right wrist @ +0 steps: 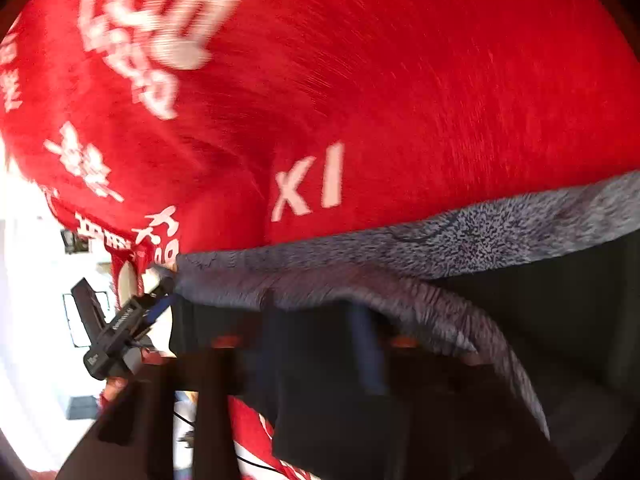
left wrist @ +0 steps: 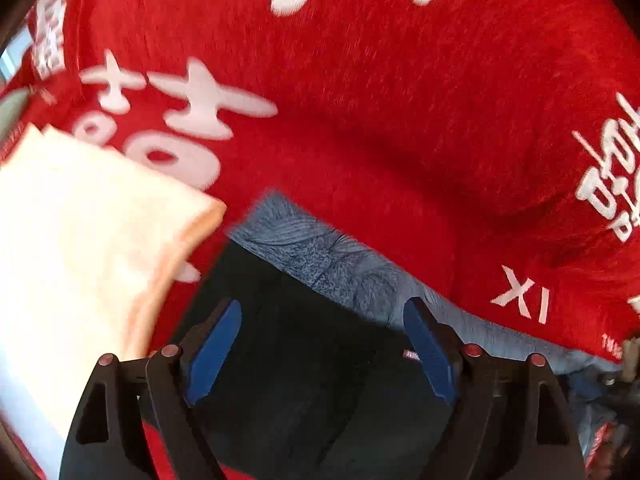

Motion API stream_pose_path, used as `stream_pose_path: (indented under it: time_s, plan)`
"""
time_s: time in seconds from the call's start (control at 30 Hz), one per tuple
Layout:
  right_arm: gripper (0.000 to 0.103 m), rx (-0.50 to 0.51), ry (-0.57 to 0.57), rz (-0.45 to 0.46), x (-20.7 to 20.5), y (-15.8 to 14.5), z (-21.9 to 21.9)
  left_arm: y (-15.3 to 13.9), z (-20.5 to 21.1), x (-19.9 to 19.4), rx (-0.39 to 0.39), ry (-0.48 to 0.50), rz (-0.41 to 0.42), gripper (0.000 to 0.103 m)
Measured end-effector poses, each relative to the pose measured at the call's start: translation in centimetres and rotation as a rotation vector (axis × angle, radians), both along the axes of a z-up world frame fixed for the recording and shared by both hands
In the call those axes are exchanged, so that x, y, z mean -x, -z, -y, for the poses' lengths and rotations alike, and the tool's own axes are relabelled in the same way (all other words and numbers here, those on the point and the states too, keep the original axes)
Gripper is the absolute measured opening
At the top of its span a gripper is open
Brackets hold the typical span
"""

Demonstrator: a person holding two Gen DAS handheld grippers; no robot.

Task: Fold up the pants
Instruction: 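Lift the hems with both grippers and fold them over toward the waistband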

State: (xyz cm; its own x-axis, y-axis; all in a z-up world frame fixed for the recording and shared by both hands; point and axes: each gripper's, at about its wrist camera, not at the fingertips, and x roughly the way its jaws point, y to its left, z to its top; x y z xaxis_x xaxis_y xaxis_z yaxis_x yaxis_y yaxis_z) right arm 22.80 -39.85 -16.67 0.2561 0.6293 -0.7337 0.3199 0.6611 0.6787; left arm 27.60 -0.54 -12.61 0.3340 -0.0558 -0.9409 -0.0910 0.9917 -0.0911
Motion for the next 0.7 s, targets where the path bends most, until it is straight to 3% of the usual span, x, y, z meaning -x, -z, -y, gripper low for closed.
stream_pose_path:
  time_s: [0.1, 0.17, 0.27, 0.37, 0.5, 0.6, 0.7]
  plan:
    - [0.054, 0.088, -0.075, 0.043, 0.1, -2.6, -1.4, 0.2, 0.7, 0.2, -0.015, 0.036, -0.022, 0.084]
    - [0.034, 0.137, -0.159, 0.065, -0.4, -3.2, -3.0, 1.6, 2.1, -0.1, -0.055, 0.078, -0.045, 0.084]
    - [0.032, 0.238, -0.277, 0.052, -1.6, -1.7, -5.6, 3.8, 3.6, -1.1, -0.104, 0.105, -0.061, 0.084]
    - [0.028, 0.365, -0.321, 0.063, -2.8, 0.1, -6.4, 5.4, 5.3, -2.3, -0.19, 0.105, -0.036, 0.084]
    - [0.028, 0.323, -0.239, 0.079, -3.8, 0.8, -4.9, 5.9, 6.5, -3.1, -0.24, 0.089, -0.049, 0.089]
    - [0.032, 0.256, -0.18, 0.053, -3.8, 0.4, -3.6, 4.4, 6.7, -2.4, -0.194, 0.085, -0.059, 0.089]
    - [0.046, 0.266, -0.195, 0.085, -2.4, -1.6, -2.6, 2.5, 7.5, -0.5, -0.182, 0.119, -0.055, 0.089]
